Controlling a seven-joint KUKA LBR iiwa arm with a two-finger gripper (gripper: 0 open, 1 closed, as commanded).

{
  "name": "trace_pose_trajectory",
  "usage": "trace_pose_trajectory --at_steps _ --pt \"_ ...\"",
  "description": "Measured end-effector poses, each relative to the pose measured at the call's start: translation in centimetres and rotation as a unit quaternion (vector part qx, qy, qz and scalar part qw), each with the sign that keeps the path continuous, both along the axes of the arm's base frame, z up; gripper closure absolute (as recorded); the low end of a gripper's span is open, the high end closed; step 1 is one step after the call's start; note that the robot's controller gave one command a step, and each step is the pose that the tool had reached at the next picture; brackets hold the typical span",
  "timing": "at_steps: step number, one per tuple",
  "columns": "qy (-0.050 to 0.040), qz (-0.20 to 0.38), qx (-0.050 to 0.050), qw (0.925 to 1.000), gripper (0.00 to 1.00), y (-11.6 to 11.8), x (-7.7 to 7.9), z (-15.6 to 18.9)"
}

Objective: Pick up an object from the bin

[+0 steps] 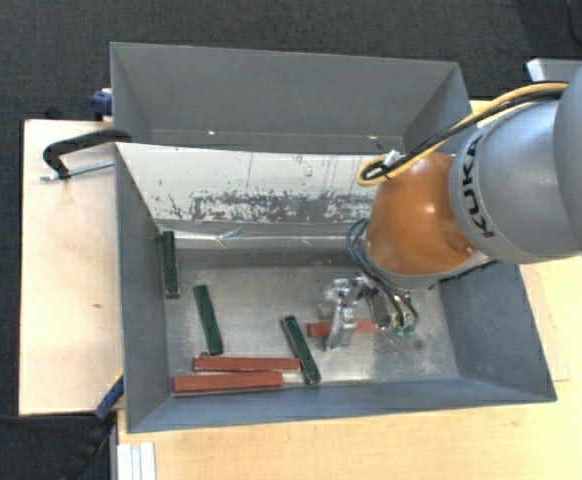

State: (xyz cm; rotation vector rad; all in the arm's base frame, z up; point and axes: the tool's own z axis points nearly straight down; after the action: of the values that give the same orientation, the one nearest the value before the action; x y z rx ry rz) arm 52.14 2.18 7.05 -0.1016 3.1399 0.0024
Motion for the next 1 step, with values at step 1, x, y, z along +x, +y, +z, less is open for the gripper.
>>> trace_pose_trajectory --at_steps 1 --pt "0.0000 0.000 0.000 1.0000 1.00 0.00 0.00 0.00"
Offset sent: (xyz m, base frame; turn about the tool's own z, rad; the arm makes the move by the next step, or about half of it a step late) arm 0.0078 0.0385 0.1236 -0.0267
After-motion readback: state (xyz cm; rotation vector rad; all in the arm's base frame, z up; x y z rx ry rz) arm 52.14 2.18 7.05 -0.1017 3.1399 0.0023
